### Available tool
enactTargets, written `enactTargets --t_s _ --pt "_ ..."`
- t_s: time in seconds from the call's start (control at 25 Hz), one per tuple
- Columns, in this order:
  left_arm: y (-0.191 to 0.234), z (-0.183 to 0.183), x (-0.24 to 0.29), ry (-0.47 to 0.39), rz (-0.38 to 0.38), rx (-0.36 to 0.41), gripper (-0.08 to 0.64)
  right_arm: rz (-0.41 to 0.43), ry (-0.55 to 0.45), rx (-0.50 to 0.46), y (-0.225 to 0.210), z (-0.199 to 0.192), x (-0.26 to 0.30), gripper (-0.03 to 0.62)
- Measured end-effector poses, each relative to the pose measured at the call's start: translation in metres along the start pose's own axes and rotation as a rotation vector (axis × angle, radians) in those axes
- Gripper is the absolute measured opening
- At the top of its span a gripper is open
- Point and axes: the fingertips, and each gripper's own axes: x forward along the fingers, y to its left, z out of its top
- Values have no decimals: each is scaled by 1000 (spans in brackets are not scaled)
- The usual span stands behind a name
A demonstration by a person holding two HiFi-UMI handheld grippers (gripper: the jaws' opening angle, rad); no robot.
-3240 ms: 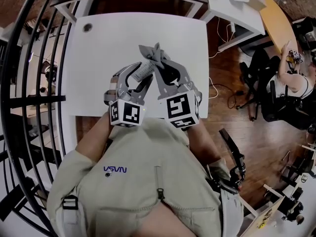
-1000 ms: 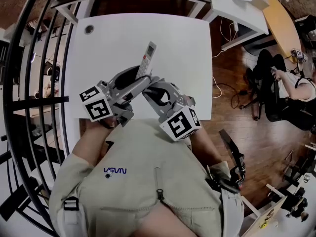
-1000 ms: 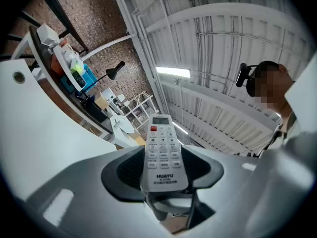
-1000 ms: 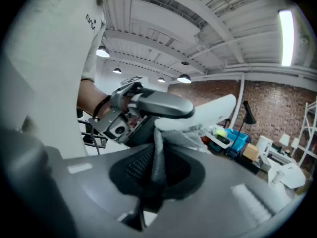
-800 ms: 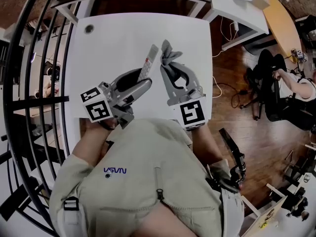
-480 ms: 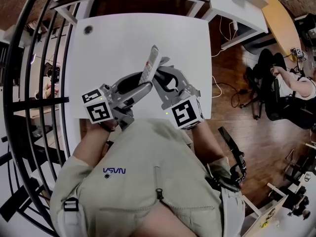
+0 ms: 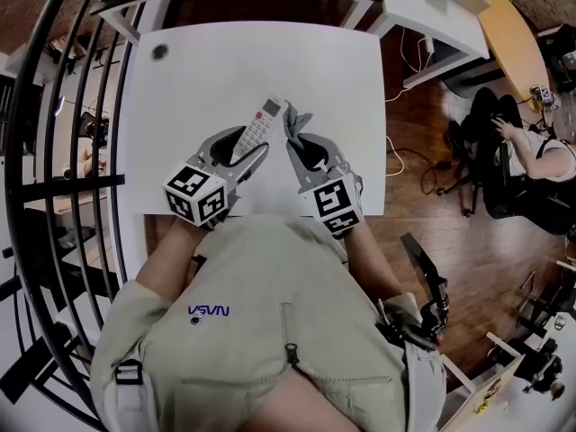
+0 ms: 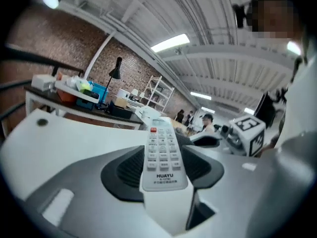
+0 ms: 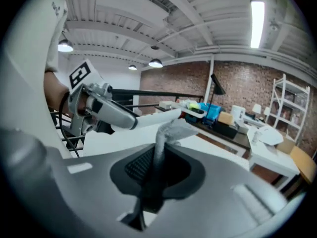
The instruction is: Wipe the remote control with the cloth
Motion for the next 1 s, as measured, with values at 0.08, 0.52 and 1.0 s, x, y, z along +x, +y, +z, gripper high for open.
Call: enactTargets --t_s 0.08,0.52,1.0 --pt "18 -27 5 97 103 187 242 -29 99 31 -6 -33 6 39" --pt "56 -125 20 376 165 518 242 0 386 87 1 -146 19 57" --pt "69 -151 15 511 228 597 287 31 374 105 6 -143 20 163"
